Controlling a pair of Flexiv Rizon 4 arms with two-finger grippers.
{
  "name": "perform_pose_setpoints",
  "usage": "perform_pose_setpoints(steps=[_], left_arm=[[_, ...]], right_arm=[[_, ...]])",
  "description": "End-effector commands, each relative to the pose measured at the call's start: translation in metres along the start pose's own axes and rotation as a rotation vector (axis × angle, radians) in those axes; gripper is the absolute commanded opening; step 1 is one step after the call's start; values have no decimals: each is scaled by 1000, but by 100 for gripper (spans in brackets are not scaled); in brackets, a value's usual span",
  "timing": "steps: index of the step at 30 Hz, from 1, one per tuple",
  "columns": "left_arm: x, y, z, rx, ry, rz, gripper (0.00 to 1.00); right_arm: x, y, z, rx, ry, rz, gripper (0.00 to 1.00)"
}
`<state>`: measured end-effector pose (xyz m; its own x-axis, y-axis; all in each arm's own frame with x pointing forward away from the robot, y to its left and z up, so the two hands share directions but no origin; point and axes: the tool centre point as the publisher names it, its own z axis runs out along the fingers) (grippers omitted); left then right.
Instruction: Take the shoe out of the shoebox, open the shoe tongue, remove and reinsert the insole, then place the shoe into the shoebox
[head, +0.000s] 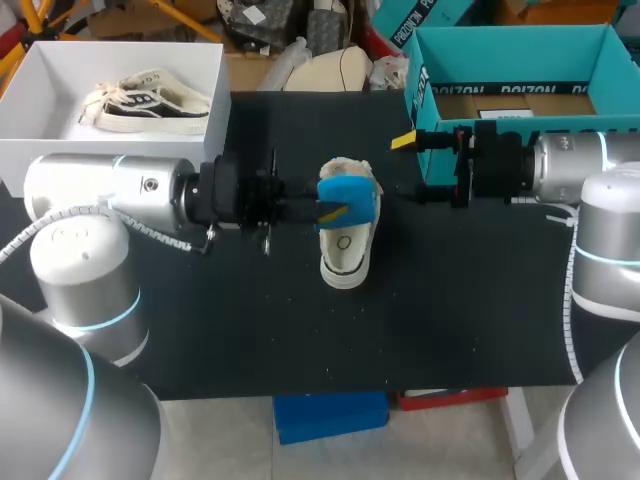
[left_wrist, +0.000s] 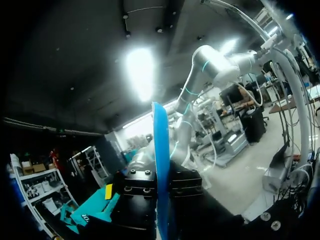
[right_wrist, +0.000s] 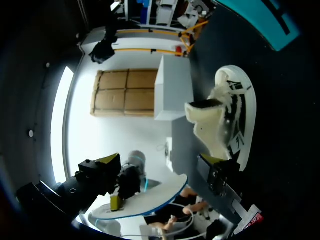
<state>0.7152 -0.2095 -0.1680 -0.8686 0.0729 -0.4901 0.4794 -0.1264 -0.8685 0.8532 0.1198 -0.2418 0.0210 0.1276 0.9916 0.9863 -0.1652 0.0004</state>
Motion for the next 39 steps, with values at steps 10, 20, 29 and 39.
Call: perform_pose_setpoints(steps=[10,20,29,39], left_arm=[[-24,57,-3,59,136,615,0],[-26,71,-6,38,212,705,0],[-21,67,-7,64,190,761,0],[10,85,-16,85,115,1029,0]], right_arm=[[-1,0,1,-3,1,0,100],[-1,0,1,-3,1,0,100],[-1,0,1,-3,1,0,100],[-1,0,1,-3,1,0,100]])
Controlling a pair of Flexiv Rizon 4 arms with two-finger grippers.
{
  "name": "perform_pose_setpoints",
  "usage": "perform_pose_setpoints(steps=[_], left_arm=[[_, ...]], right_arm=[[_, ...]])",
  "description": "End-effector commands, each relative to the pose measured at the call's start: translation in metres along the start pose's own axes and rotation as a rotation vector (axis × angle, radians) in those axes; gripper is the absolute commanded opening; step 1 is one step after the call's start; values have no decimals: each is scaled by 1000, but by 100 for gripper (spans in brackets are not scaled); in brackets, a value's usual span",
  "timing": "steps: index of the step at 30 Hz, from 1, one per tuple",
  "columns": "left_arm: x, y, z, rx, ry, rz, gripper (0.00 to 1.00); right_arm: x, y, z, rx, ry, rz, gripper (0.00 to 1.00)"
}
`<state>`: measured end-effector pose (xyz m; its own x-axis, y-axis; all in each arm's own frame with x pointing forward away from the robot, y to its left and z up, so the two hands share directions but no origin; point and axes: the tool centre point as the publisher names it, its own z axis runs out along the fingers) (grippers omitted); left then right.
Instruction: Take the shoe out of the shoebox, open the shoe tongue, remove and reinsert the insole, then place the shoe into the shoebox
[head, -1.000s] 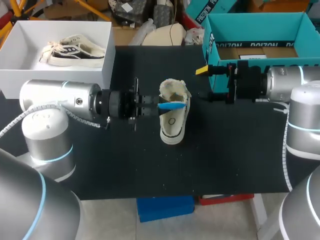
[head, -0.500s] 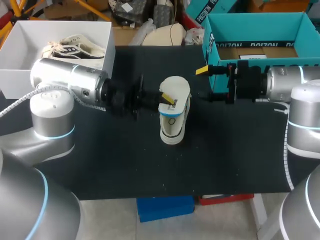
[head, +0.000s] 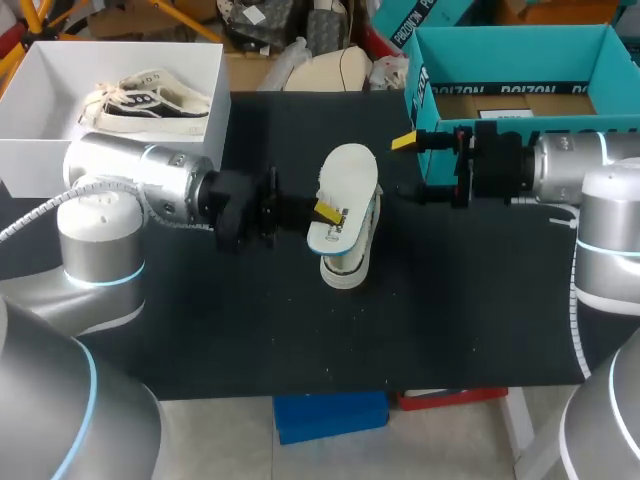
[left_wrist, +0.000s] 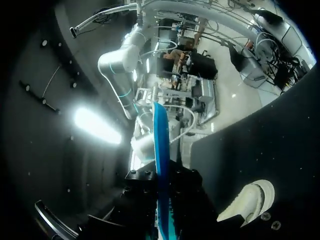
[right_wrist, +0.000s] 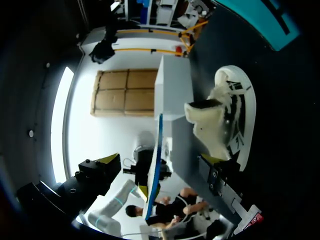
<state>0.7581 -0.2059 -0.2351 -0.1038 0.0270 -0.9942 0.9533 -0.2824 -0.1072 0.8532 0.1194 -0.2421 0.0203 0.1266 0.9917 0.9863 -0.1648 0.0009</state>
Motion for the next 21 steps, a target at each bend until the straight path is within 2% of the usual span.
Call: perform_pose_setpoints(steps=[1,2,11,17,21], left_arm=[[15,-8,0,-24,-25,107,0],[17,-8,1,-49,3,152,0],[41,7,5,-79,79,294,0],[47,20,3,-85,65,295,0],[49,30,1,-117,69,263,0]], right_arm=[[0,-1,2,-4,-1,1,100],[0,-1,2,-4,-1,1,100],[0,-1,2,-4,-1,1,100],[0,-1,2,-4,-1,1,100],[0,-1,2,-4,-1,1,100]])
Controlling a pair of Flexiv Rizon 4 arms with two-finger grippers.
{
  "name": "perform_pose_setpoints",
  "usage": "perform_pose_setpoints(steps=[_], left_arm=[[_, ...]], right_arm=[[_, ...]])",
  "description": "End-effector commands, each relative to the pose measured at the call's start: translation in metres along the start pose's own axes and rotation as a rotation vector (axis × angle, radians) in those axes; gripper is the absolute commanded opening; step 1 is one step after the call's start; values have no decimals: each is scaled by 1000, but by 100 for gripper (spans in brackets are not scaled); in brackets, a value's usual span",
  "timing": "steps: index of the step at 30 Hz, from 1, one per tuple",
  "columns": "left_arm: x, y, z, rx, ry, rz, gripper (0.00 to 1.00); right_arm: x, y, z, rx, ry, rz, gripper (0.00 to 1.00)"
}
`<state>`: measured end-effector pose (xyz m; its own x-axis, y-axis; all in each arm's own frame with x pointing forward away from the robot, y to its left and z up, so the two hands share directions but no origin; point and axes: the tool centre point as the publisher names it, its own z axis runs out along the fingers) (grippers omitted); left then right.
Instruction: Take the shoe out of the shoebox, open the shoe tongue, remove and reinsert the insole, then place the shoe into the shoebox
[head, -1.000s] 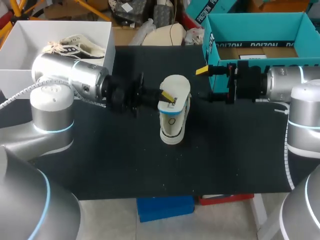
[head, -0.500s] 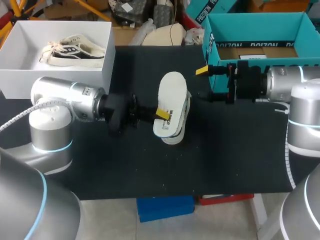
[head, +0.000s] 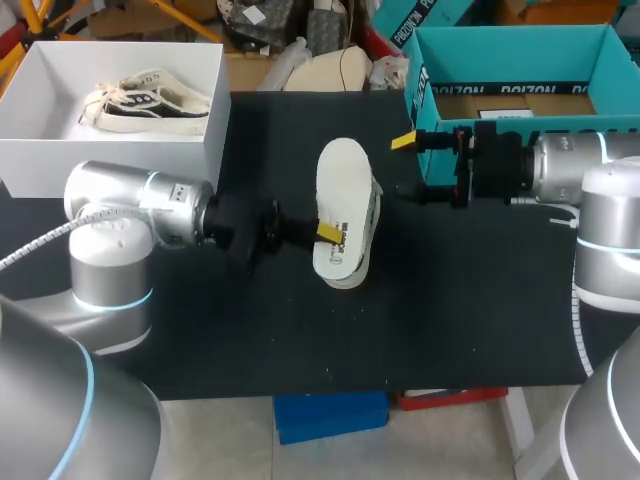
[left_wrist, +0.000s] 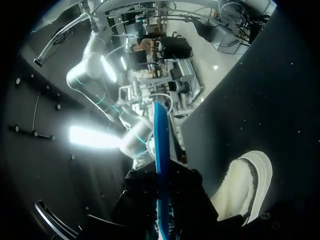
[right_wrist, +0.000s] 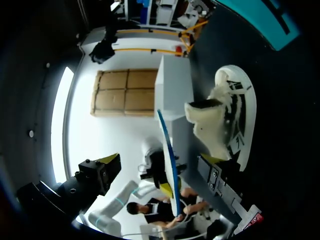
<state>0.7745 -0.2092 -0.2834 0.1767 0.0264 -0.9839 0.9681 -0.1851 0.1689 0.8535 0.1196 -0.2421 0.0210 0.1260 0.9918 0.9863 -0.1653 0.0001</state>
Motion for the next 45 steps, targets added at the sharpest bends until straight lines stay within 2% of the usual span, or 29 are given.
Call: perform_pose_setpoints(steps=[1,8,13,21,26,35,40,42,43,45], left_arm=[[5,9,4,-20,9,-16,0],[3,14,1,-60,25,-30,0],[-4,14,0,-59,19,-28,0],[-4,14,0,-59,19,-28,0],[-4,14,0,-59,19,-28,0],[-4,14,0,-59,19,-28,0],[-4,14,0,-59,19,-28,0],[-4,14,0,-59,19,-28,0],[-4,14,0,-59,19,-28,0],[-4,14,0,-59,19,-28,0]], right_arm=[[0,-1,1,-3,-1,0,100],[0,-1,1,-3,-1,0,100],[0,-1,1,-3,-1,0,100],[0,-1,1,-3,-1,0,100],[-5,-7,7,71,-10,-72,100],[-11,-18,28,112,24,-163,100],[-12,-21,42,126,4,-191,90],[-11,-22,47,127,-13,-205,75],[-10,-23,49,125,-12,-211,75],[-10,-24,52,129,-27,-222,68]])
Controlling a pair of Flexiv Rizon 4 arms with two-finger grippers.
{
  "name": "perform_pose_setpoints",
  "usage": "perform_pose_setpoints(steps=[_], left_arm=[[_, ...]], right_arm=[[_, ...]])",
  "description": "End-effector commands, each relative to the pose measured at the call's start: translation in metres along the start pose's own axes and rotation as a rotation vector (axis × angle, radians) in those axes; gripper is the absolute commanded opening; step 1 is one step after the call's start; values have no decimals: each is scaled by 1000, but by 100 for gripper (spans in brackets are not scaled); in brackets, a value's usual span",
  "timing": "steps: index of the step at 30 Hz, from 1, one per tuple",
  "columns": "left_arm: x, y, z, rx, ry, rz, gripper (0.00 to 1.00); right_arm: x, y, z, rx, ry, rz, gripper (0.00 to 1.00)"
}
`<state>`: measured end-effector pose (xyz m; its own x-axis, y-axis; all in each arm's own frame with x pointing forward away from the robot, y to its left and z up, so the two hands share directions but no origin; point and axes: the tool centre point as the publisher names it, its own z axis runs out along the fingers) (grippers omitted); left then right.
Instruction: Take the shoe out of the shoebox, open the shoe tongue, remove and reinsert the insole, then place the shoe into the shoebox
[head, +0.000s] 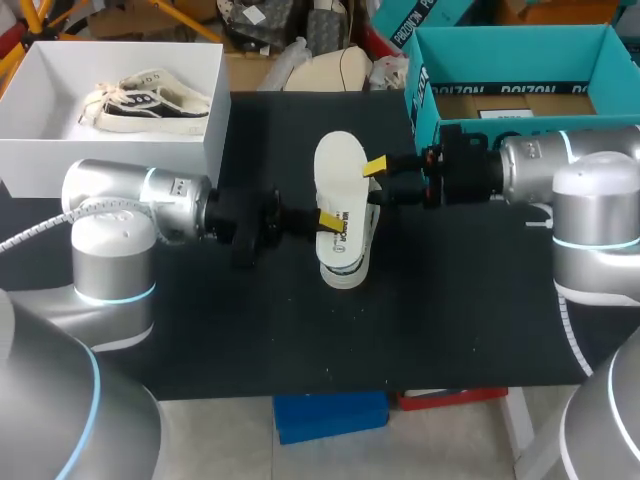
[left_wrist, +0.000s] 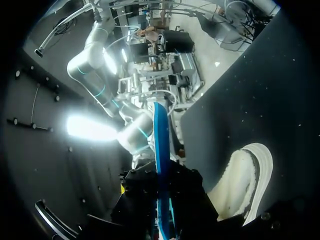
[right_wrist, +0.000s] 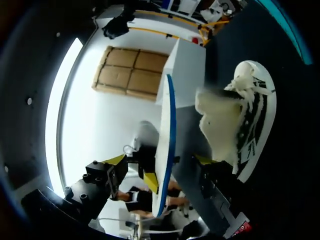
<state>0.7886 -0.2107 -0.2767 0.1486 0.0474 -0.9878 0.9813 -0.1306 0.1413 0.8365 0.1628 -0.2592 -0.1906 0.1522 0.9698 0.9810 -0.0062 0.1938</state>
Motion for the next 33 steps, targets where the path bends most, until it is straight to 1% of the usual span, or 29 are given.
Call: perform_pose_setpoints(steps=[1,2,3,5,7,8,16,25,28,30,33], left_arm=[[0,-1,1,-6,2,3,0],[0,-1,1,-6,2,3,0],[0,-1,1,-6,2,3,0],[0,-1,1,-6,2,3,0],[0,-1,1,-6,2,3,0],[0,-1,1,-6,2,3,0],[0,-1,1,-6,2,3,0],[0,-1,1,-6,2,3,0],[0,-1,1,-6,2,3,0],[0,-1,1,-6,2,3,0],[0,-1,1,-6,2,3,0]], right_arm=[[2,2,12,1,-21,-7,67],[3,2,15,0,-20,-16,67],[4,2,16,-1,-23,-18,63],[4,1,20,2,-26,-21,60],[2,1,24,11,-30,-20,52],[1,1,25,13,-30,-19,50],[-1,-2,37,41,-30,-8,48],[-3,2,42,73,-20,4,45],[-4,5,42,83,-17,10,38],[-4,7,42,94,-20,12,29],[-4,7,43,101,-22,15,29]])
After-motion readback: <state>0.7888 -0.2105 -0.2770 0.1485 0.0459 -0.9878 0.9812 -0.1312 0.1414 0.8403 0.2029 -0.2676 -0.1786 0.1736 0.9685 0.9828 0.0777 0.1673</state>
